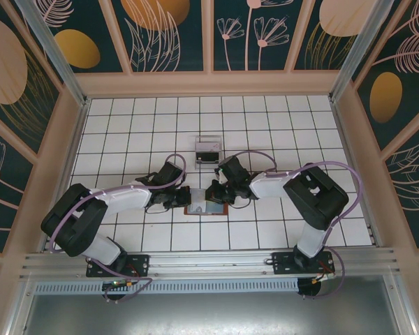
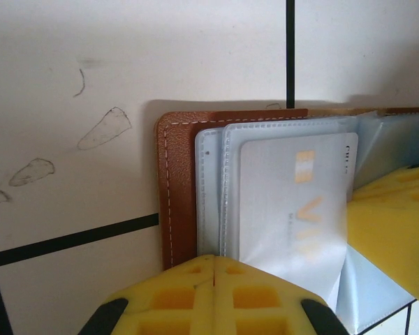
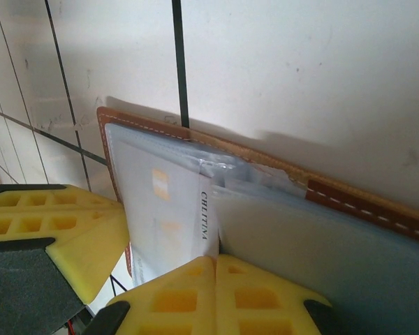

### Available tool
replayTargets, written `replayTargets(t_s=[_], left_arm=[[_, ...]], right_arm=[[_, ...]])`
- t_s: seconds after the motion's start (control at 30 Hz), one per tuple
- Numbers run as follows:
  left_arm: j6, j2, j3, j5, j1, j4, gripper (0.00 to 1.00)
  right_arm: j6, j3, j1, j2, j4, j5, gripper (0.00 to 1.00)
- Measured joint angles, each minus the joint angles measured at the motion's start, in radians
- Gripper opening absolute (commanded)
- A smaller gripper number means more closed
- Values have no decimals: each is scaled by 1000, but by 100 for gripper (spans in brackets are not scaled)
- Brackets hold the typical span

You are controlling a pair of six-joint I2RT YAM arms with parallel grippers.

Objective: Take the credit cards out of the card holder

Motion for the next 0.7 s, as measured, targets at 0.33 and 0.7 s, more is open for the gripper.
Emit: replayTargets(t_s=[0.33,0.7], left_arm=[[2,5,0,2,0,10,7],[3,6,0,3,0,11,7]], right_arm=[[0,-15,-1,-44,-28,6,5],[0,-45,-10,-87,-50,21,4]])
